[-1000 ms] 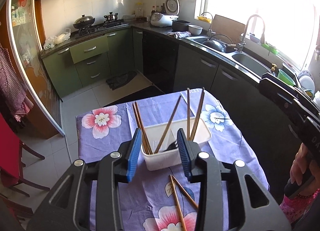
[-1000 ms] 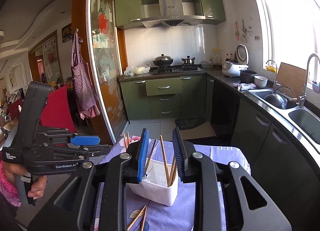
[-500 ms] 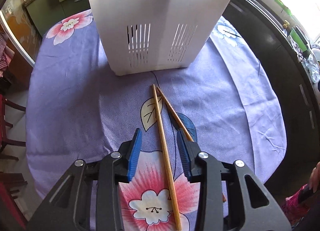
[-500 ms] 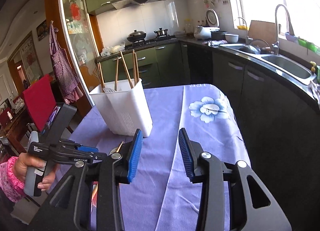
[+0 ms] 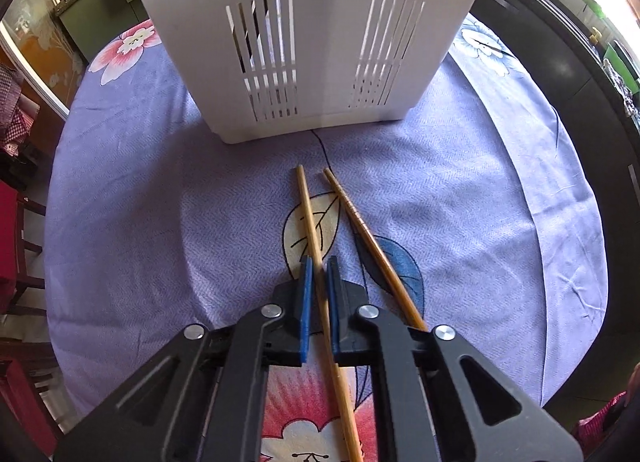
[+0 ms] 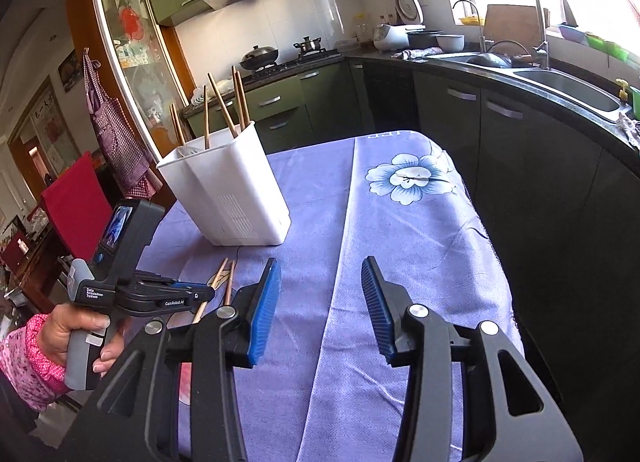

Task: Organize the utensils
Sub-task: 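Move the left tool down and grasp one of the last chopsticks, then grasp the last chopstick with the right tool while the left tool holds its chopstick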

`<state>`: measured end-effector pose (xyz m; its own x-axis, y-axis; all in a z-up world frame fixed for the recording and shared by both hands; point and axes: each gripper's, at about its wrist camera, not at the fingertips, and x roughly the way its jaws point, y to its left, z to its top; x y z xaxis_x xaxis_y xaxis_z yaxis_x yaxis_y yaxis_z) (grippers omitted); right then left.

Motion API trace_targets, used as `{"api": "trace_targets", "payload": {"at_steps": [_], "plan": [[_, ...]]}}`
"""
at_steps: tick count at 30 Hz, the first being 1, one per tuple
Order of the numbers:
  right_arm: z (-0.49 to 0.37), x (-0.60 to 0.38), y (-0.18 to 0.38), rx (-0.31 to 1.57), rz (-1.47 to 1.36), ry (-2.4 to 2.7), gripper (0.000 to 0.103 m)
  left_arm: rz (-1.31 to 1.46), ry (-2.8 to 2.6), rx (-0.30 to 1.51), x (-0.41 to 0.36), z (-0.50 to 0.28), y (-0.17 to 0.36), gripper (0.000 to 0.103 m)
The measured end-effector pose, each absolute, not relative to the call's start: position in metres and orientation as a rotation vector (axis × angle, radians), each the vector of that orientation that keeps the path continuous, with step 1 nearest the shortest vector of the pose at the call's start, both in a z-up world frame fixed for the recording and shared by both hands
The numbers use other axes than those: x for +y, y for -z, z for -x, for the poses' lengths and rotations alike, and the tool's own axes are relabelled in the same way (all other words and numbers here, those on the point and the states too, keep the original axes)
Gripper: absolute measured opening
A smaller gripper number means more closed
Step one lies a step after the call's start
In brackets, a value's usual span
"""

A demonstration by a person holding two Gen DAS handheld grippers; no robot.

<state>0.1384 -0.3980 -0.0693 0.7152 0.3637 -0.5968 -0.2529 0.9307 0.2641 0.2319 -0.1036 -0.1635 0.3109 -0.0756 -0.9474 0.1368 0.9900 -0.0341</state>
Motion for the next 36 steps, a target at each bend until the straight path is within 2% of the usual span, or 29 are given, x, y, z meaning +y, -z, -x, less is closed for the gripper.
{"api": "trace_targets", "payload": {"at_steps": [5, 11, 20, 27, 36], "plan": [[-0.150, -0.380, 0.077, 0.737, -0.126, -0.367, 0.042, -0.012, 0.136, 1.233, -0.085, -0.230, 0.153, 0.007], [-0.167, -0.357, 0.092, 0.803, -0.065, -0.378, 0.045, 0.030, 0.120, 1.129, -0.047, -0.210, 0.114, 0.006], [-0.199, -0.265, 0.135, 0.933, 0.122, -0.475, 0.045, 0.058, 0.113, 0.956, -0.009, -0.163, 0.062, 0.006], [-0.224, -0.198, 0.162, 0.989, 0.261, -0.486, 0.033, 0.055, 0.148, 0.919, -0.004, -0.147, 0.050, 0.006], [-0.242, -0.180, 0.173, 1.043, 0.260, -0.506, 0.017, 0.060, 0.170, 0.917, -0.003, -0.145, 0.053, 0.006]]}}
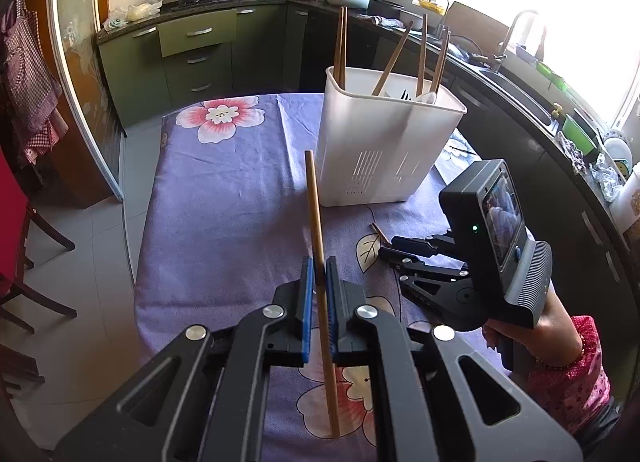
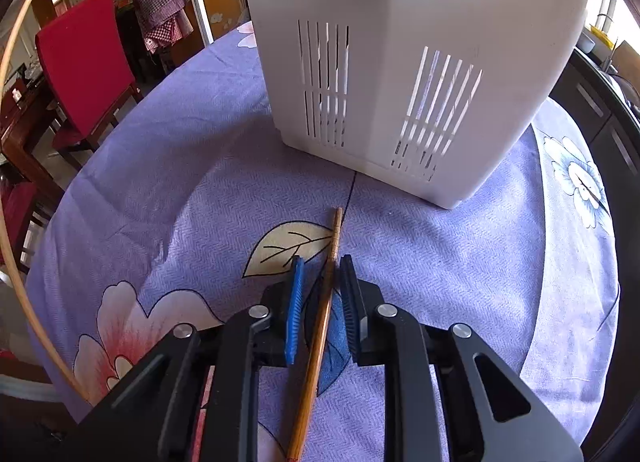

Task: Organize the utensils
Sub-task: 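Grasp the last chopstick with the right tool while the left tool holds its chopstick, then carry both chopsticks upright over the white holder and drop them in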

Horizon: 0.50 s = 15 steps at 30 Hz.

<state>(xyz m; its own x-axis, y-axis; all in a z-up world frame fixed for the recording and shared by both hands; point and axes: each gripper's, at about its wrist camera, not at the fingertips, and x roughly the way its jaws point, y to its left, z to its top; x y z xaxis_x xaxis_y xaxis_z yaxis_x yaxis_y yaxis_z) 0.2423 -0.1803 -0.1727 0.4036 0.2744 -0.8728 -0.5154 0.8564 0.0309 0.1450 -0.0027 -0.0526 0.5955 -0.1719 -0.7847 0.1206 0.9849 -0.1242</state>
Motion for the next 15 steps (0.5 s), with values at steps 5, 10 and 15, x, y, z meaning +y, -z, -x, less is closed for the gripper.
{"api": "trace_targets", "payload": {"at_steps": [5, 10, 15], "plan": [[-0.251, -0.191, 0.174, 1.055, 0.181, -0.501, 0.006, 0.059, 0.174, 0.928, -0.004, -0.147, 0.057, 0.006], [-0.244, -0.206, 0.165, 1.010, 0.155, -0.484, 0.006, 0.048, 0.179, 0.928, -0.009, -0.148, 0.055, 0.006], [-0.231, -0.232, 0.122, 0.900, 0.063, -0.495, 0.006, 0.036, 0.186, 0.901, -0.013, -0.145, 0.044, 0.003]]}}
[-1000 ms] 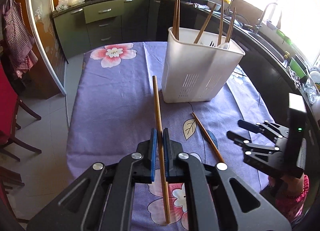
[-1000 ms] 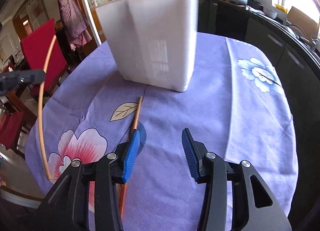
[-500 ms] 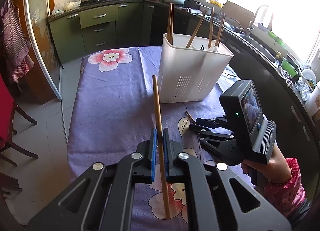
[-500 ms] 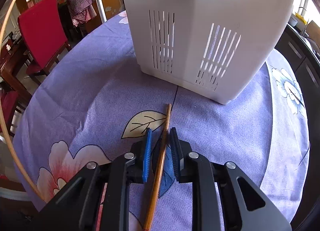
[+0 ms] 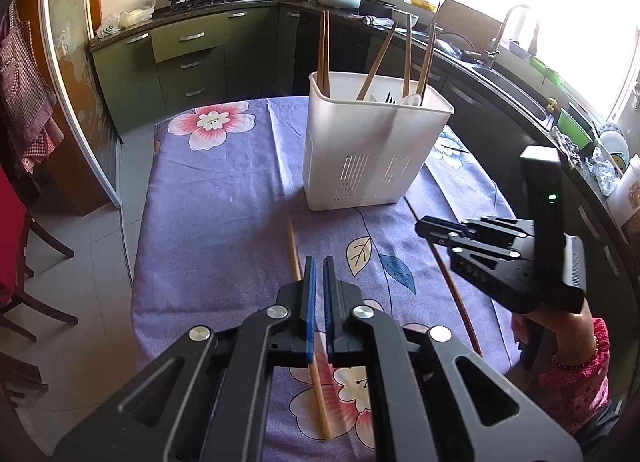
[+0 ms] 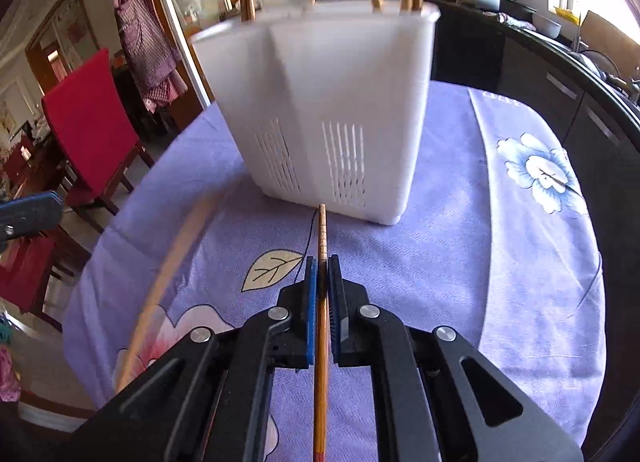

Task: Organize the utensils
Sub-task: 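Carry both chopsticks upright over the white holder and drop them in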

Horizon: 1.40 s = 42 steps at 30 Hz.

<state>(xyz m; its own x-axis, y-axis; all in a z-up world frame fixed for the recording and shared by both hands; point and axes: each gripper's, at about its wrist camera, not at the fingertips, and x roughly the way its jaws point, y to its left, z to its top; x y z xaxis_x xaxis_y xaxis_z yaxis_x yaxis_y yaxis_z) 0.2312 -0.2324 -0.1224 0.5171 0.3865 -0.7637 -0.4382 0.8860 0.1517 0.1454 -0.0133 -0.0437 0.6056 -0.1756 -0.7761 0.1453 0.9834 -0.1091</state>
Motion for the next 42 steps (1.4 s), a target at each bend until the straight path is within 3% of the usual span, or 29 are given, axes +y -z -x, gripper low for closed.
{"api": "trace_targets", "payload": {"at_steps": [6, 11, 17, 27, 29, 37, 42], "plan": [[-0.192, -0.271, 0.065, 0.739, 0.000, -0.491, 0.006, 0.013, 0.193, 0.905, -0.018, -0.146, 0.038, 0.000], [-0.163, -0.294, 0.033, 0.651, -0.041, -0.490, 0.006, 0.015, 0.134, 1.027, -0.018, -0.182, 0.074, 0.001], [-0.133, -0.321, 0.013, 0.613, -0.053, -0.489, 0.006, 0.024, 0.084, 1.196, -0.016, -0.231, 0.127, 0.002], [-0.120, -0.342, 0.005, 0.600, -0.078, -0.490, 0.006, 0.004, 0.044, 1.282, -0.022, -0.260, 0.156, 0.003], [-0.121, -0.344, 0.007, 0.602, -0.081, -0.488, 0.006, -0.008, 0.038, 1.286, -0.026, -0.260, 0.158, 0.007], [-0.126, -0.345, 0.008, 0.602, -0.091, -0.487, 0.006, 0.017, 0.039, 1.304, -0.026, -0.258, 0.156, 0.005], [-0.121, -0.345, 0.004, 0.591, -0.090, -0.490, 0.006, 0.036, 0.067, 1.226, -0.018, -0.245, 0.124, 0.005]]}}
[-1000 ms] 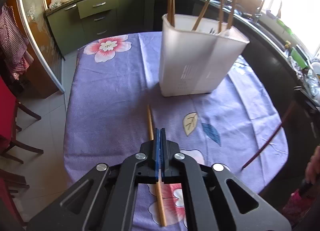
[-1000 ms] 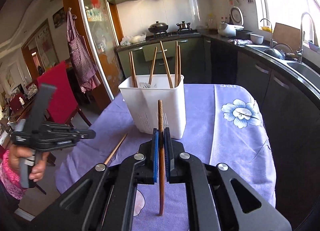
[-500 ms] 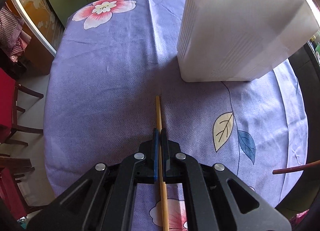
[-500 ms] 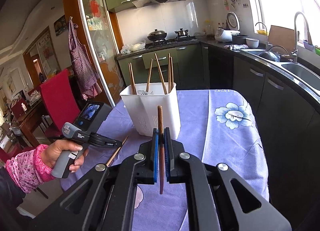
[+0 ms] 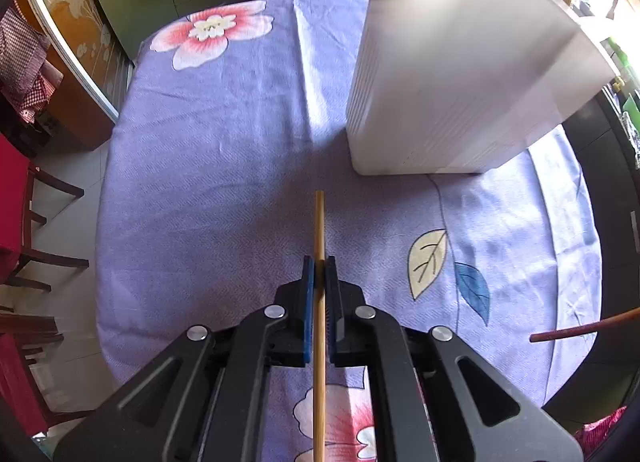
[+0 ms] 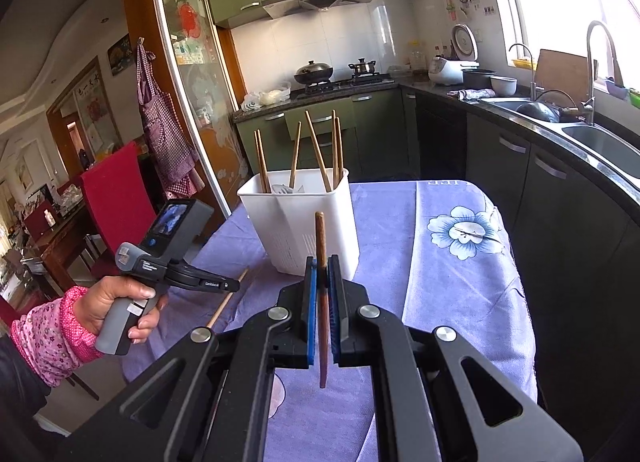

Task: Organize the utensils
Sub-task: 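Carry both chopsticks upright over the white holder and drop them in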

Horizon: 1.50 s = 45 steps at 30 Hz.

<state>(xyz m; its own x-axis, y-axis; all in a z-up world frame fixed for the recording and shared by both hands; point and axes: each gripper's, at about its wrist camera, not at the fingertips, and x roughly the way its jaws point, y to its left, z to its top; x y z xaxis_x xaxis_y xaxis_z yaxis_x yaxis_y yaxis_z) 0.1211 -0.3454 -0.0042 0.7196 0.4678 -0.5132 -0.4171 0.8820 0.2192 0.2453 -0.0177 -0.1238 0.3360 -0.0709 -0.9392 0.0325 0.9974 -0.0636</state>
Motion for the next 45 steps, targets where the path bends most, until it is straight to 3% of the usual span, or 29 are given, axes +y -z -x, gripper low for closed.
{"api": "trace_targets", "payload": {"at_steps": [8, 20, 34, 45], "plan": [[-0.110, -0.349, -0.008, 0.553, -0.089, -0.497, 0.006, -0.015, 0.117, 0.990, -0.024, -0.180, 0.040, 0.005], [-0.100, -0.340, -0.039, 0.494, -0.031, -0.509, 0.006, -0.036, 0.147, 0.818, -0.020, -0.131, -0.008, 0.005], [-0.128, -0.323, -0.101, 0.432, 0.028, -0.524, 0.006, -0.010, 0.225, 0.734, -0.028, -0.146, -0.078, 0.005], [-0.191, -0.312, -0.176, 0.310, -0.017, -0.496, 0.006, 0.010, 0.240, 0.462, -0.052, -0.176, -0.182, 0.005]]}}
